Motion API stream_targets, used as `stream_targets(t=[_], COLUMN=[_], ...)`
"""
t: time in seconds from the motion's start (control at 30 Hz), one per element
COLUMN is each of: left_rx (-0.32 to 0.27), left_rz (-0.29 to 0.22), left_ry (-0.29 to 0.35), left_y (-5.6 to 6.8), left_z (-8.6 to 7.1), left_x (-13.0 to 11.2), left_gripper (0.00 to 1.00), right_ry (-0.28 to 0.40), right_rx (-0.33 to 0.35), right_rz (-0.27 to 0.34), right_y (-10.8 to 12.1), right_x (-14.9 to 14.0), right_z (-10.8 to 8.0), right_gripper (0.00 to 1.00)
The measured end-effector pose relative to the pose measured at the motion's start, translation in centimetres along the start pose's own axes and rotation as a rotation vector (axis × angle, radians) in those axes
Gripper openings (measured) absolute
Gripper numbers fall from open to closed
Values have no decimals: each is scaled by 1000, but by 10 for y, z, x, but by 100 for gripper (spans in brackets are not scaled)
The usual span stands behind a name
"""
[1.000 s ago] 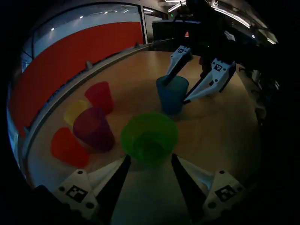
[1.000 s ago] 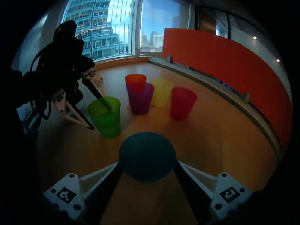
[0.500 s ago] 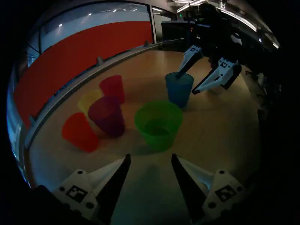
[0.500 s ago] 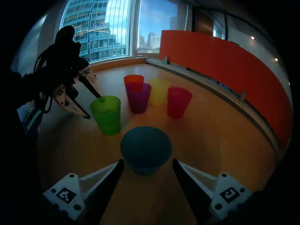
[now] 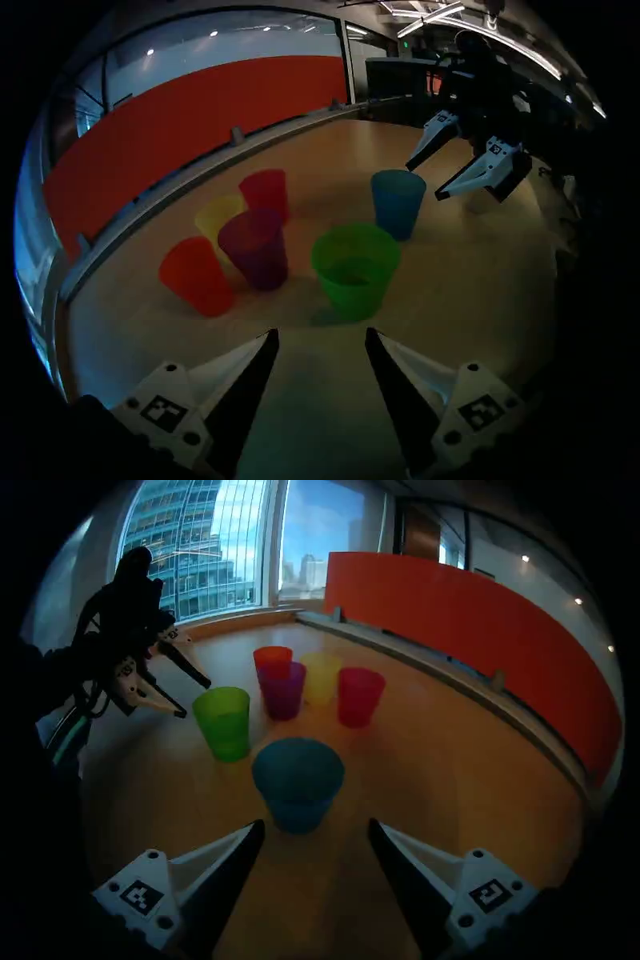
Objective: Pour water
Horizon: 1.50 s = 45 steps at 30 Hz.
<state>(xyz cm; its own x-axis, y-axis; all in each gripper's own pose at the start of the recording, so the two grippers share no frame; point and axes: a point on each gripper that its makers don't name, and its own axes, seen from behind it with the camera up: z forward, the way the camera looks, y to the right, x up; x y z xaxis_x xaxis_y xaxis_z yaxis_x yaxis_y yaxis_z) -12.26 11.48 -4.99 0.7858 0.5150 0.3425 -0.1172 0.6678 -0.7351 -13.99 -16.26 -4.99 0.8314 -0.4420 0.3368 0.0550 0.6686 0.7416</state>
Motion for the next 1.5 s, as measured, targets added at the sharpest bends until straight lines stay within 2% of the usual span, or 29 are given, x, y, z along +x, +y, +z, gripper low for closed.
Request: stream_targets(t=[0.3, 0.77, 1.0, 1.3, 1.5], left_rx=[87, 231, 312, 421, 479], left_rz=[-79, -147, -168, -232, -276], left_ry=[63, 212, 290, 402, 466], left_y=[-17, -47, -64, -84, -92], left_z=[-12, -28, -38, -60, -74], left_x=[9, 38, 54, 73, 81], left_gripper=[80, 80, 79, 80, 79], right_ry=[68, 218, 289, 400, 463], right_rx=[-67, -208, -313, -452, -545], right_rz=[58, 140, 159, 170, 186], right_y=[21, 56, 78, 103, 118], right_x=[7, 40, 54, 70, 73], right_z=[-17, -43, -52, -76, -89], right_gripper=[100, 100, 100, 99, 100])
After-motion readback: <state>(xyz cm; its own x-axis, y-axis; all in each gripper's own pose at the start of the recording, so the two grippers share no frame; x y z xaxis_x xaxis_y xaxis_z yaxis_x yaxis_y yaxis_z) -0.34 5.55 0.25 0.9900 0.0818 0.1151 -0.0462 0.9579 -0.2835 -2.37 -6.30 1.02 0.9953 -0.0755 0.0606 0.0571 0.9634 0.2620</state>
